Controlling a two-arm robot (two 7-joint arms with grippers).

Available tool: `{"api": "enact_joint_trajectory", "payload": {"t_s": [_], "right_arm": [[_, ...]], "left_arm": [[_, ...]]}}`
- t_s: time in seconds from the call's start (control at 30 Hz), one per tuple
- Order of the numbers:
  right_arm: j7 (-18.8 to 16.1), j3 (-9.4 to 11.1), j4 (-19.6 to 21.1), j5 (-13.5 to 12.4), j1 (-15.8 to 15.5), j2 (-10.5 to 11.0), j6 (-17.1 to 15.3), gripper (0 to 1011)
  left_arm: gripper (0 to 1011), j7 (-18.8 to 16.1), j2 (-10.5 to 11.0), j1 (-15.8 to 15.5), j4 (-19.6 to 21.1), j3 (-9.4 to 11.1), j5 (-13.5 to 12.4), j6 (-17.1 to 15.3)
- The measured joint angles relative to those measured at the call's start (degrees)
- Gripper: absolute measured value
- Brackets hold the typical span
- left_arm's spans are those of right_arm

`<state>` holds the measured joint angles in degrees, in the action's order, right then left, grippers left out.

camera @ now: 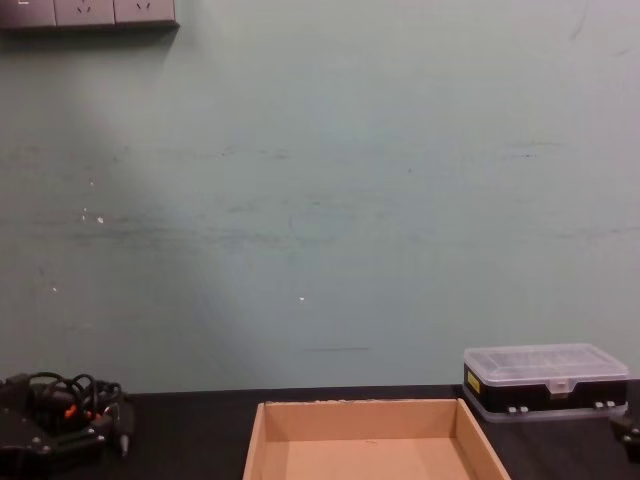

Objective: Use one hand to pick up the angle iron from the table and place it into the box.

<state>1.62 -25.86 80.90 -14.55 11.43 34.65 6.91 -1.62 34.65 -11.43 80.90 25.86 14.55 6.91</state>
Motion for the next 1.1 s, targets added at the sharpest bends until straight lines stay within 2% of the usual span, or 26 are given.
{"api": "enact_joint_trajectory", "payload": {"t_s": [0.97, 1.03, 1.1], "right_arm": [[0.0, 0.0, 0.0, 0.0, 0.0, 0.0, 0.0, 1003], [-1.5, 0.5, 1.1, -1.1, 0.2, -0.1, 0.0, 1003], [-4.7, 1.4, 2.8, -3.3, 0.2, 0.6, 0.0, 1003]], "left_arm": [[1000, 0.0, 0.0, 0.0, 0.0, 0.0, 0.0, 0.0], [1000, 0.0, 0.0, 0.0, 0.0, 0.0, 0.0, 0.0], [1000, 0.0, 0.0, 0.0, 0.0, 0.0, 0.0, 0.0]]}}
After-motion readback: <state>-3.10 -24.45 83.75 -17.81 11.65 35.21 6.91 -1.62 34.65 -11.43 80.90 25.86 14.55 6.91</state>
